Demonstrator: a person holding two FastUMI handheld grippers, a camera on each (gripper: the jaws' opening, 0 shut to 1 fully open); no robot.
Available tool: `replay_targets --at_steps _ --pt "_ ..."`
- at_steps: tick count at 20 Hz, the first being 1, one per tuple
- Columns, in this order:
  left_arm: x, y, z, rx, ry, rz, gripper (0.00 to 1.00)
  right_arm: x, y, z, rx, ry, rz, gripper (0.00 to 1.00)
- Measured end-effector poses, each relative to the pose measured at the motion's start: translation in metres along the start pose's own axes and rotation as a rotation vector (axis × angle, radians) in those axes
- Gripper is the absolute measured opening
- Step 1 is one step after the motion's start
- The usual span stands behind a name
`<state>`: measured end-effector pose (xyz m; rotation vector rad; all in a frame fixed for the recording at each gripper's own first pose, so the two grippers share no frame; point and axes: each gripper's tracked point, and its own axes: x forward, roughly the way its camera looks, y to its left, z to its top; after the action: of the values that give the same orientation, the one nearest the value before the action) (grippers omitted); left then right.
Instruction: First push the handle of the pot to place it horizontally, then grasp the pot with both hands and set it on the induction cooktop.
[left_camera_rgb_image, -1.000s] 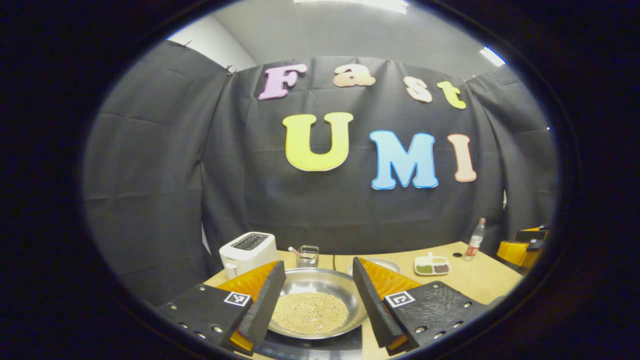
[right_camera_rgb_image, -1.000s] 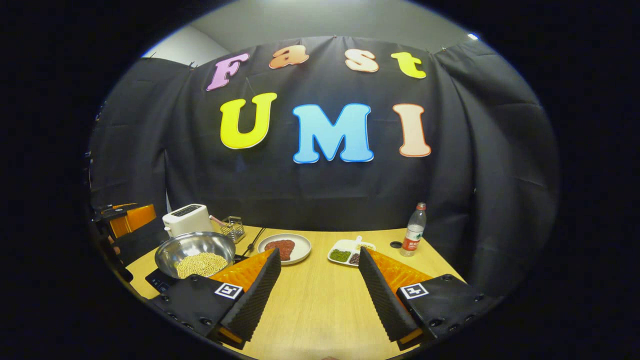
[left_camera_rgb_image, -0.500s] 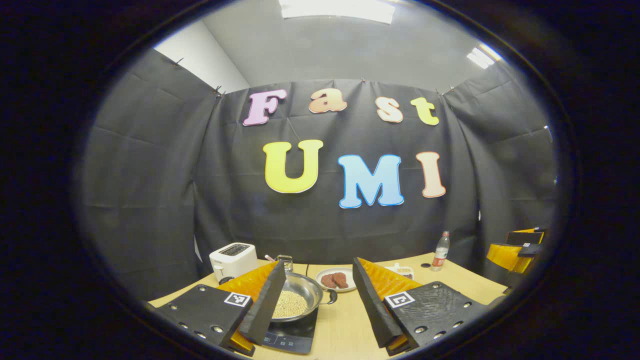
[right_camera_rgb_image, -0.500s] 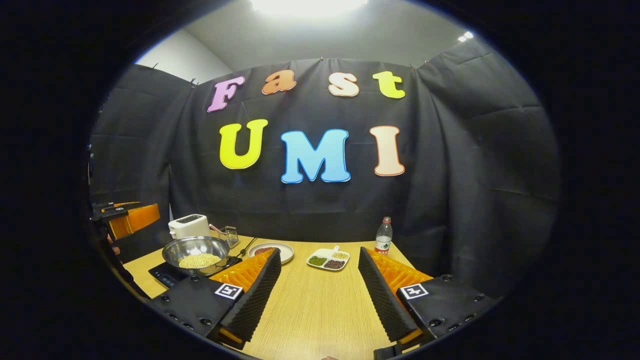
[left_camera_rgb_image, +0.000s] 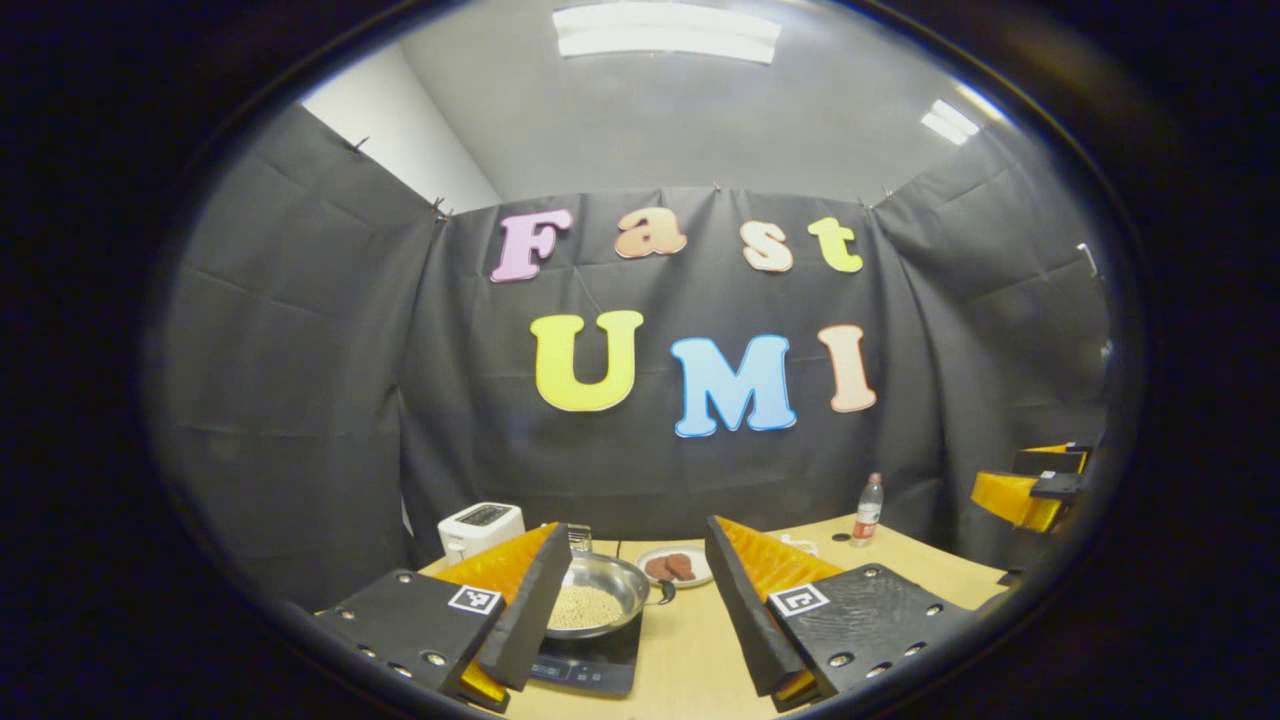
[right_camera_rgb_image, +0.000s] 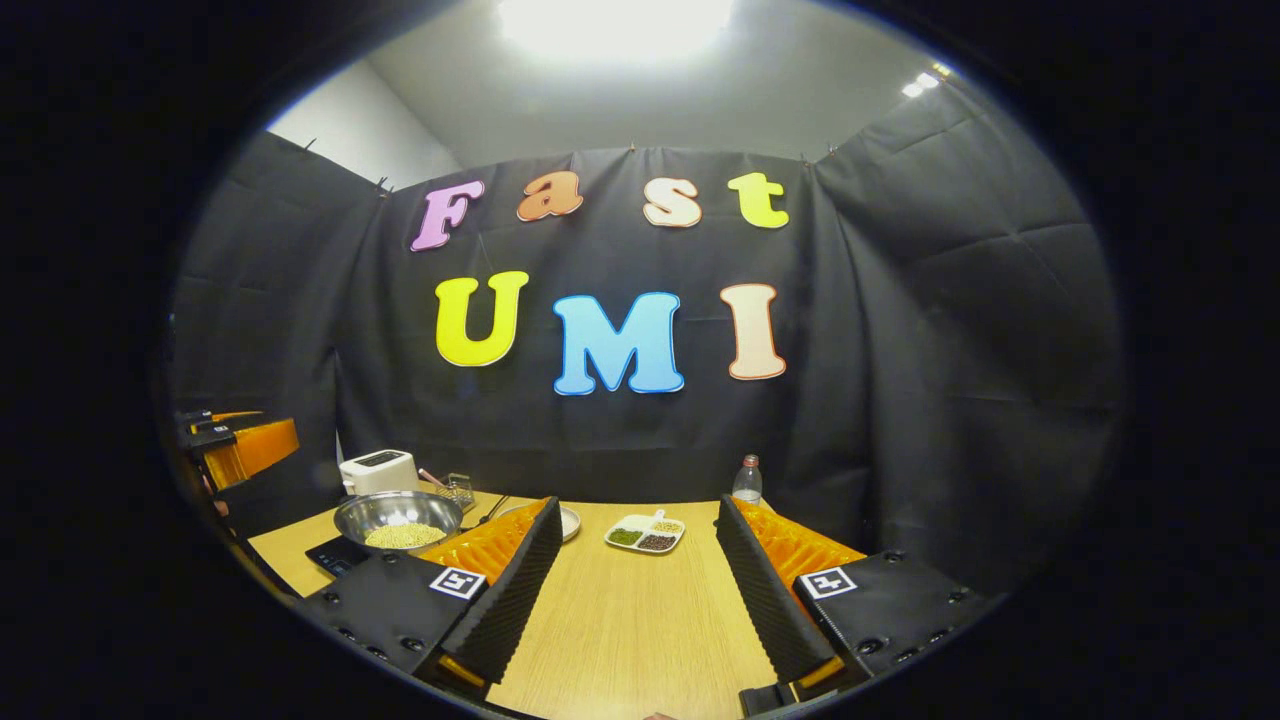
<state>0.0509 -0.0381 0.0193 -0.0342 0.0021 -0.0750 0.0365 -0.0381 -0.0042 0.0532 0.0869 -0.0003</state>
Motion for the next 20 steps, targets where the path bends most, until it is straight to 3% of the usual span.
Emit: replay_targets --at_steps 10,12,14,18,20 --pt "-0.047 0.024 0.021 0.016 -0.039 -0.024 0.79 -0.051 0.020 0.013 -0.035 -0.038 -0.007 0.98" --pt "-0.054 0.025 0.022 0.026 -0.044 -0.030 0.84 -0.060 0.019 0.015 -0.030 -0.043 -0.012 0.96" --pt "-0.060 0.024 0.024 0.029 -0.046 -0.039 0.79 -0.067 0.017 0.018 -0.030 -0.052 -0.019 0.96" --pt "-0.069 0.024 0.022 0.026 -0.041 -0.049 0.79 -0.080 0.013 0.020 -0.046 -0.070 -0.027 1.00" --pt "-0.070 0.024 0.023 0.027 -0.042 -0.053 0.79 -0.084 0.013 0.019 -0.047 -0.068 -0.026 0.96"
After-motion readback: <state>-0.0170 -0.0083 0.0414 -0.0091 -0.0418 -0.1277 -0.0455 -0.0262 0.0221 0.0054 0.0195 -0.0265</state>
